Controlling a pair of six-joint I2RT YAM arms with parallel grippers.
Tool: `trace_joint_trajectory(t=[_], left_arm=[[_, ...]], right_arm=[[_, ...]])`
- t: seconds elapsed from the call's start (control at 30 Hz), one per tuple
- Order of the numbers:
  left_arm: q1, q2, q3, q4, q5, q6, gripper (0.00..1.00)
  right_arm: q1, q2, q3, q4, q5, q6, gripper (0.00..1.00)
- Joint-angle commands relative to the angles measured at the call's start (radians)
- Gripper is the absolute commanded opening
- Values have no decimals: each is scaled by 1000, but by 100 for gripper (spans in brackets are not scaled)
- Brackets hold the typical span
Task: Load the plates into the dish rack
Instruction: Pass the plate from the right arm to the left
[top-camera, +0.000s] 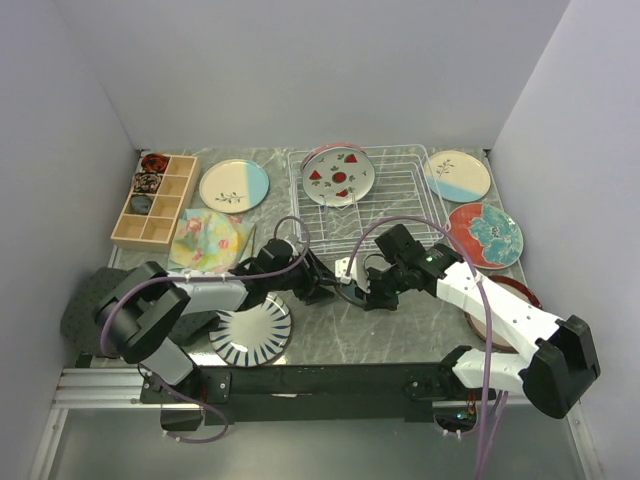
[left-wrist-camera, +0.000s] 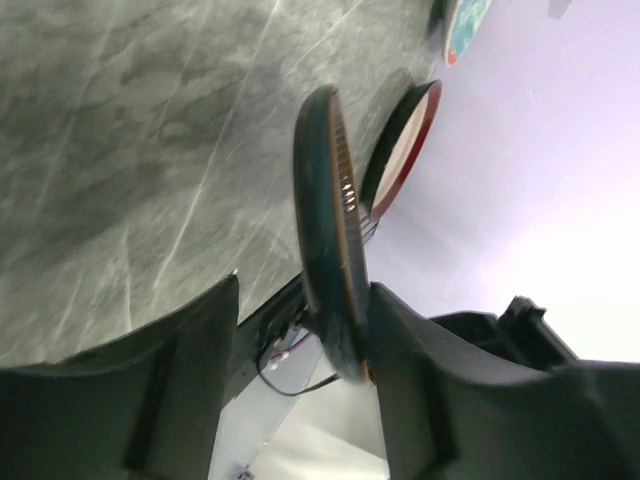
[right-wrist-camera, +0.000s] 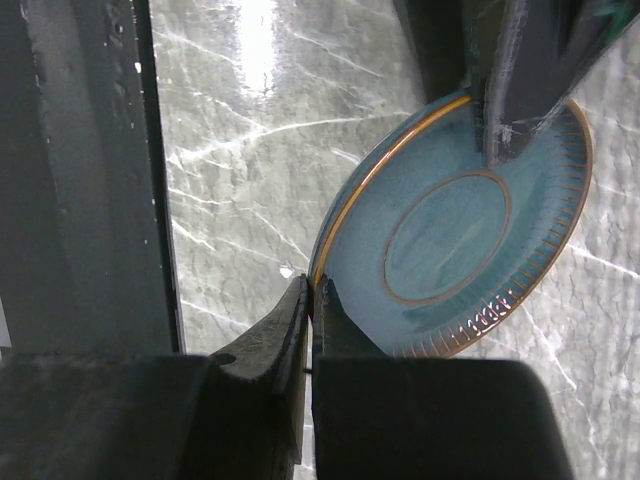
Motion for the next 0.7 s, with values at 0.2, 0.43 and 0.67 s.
trace_joint_trajectory(t=[0.2, 0.43, 0.67], left_arm=[[-6, 86, 131, 38, 73, 74, 23], [-6, 8, 153, -135, 46, 232, 1], [-6, -87, 131, -250, -23, 304, 1]], right_arm=[[35, -41, 4, 53, -18, -28, 0], [39, -33, 18, 14, -41, -59, 14], [38, -70, 10, 18, -41, -62, 63]])
